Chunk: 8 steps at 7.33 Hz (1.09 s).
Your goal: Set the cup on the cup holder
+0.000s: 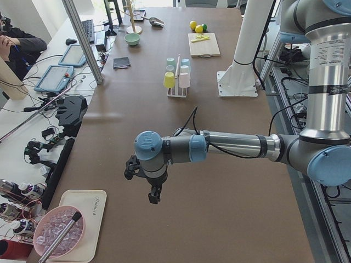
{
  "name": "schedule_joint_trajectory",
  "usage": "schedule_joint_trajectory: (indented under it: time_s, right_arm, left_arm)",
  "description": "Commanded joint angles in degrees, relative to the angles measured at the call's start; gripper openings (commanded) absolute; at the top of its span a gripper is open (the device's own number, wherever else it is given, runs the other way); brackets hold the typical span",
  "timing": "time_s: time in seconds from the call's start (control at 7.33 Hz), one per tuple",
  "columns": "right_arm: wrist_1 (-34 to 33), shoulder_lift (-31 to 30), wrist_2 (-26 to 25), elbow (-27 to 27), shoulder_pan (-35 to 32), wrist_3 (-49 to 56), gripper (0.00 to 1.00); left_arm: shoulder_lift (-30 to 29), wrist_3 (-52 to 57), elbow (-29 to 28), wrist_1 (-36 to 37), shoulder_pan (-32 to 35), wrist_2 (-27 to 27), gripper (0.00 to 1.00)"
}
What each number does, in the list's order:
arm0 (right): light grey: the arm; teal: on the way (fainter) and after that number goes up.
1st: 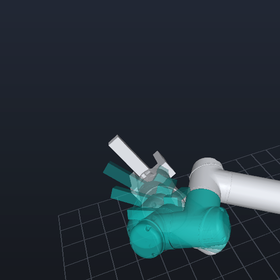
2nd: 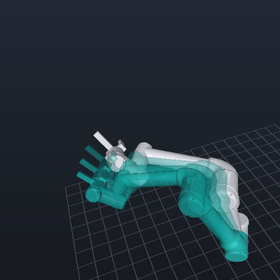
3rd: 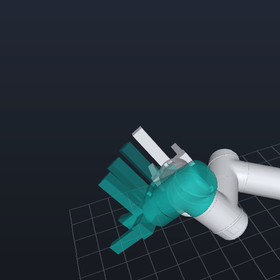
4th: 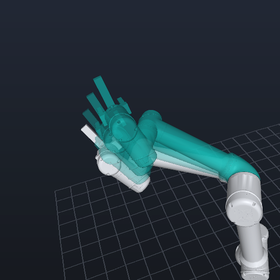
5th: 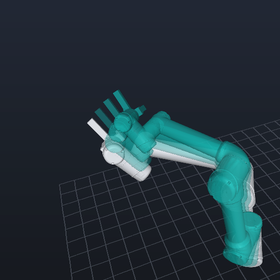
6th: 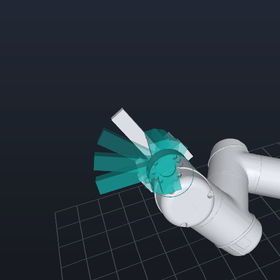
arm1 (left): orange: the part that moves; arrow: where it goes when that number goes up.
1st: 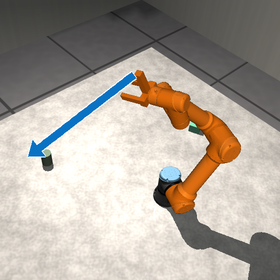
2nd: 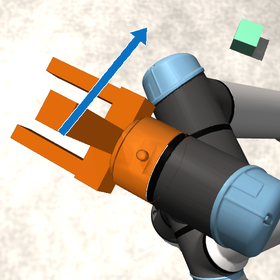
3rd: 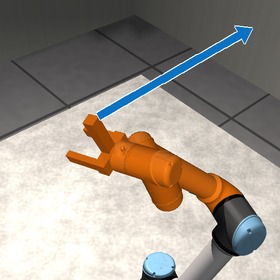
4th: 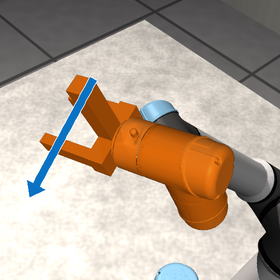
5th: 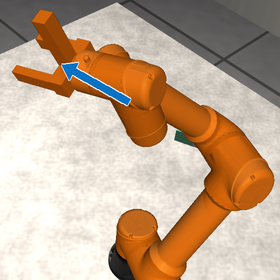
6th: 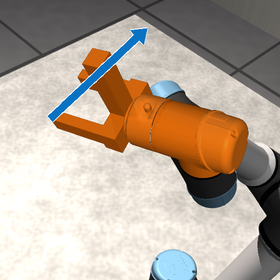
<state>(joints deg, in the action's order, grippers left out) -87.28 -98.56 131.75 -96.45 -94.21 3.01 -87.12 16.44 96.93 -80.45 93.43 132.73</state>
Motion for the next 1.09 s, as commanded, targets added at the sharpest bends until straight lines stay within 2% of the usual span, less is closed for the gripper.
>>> schedule_joint_trajectory:
  time_s: [0.0, 0.95]
  right_arm:
    - [0.00, 0.04, 0.00, 0.56, 0.07, 0.07, 1.00]
    - [0.09, 0.04, 0.61, 1.09, 0.07, 0.16, 1.00]
  left_arm:
    - [0.02, 0.08, 0.02, -0.06, 0.00, -0.28, 0.98]
    - [0.72, 0.08, 0.01, -0.33, 0.17, 0.24, 0.98]
